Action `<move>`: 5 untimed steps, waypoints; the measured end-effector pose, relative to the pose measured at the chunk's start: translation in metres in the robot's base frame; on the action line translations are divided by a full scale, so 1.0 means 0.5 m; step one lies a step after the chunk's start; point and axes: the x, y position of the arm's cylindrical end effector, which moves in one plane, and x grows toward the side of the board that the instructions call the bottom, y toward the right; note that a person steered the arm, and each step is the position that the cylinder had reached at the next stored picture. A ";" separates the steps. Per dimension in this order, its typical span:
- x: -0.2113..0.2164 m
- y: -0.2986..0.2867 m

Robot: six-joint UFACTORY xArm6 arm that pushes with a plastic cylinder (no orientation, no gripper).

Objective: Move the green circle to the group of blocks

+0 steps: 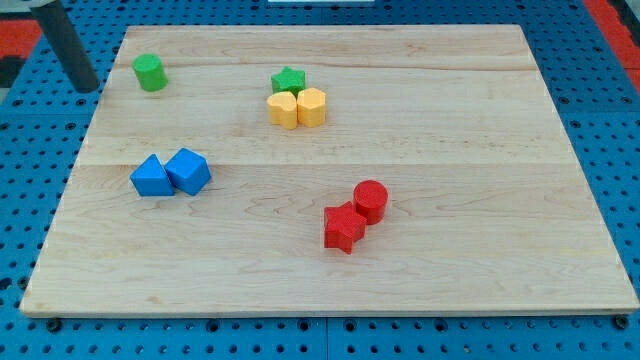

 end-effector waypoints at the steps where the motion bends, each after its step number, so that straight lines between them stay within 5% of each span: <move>1: -0.040 0.043; 5: -0.019 0.386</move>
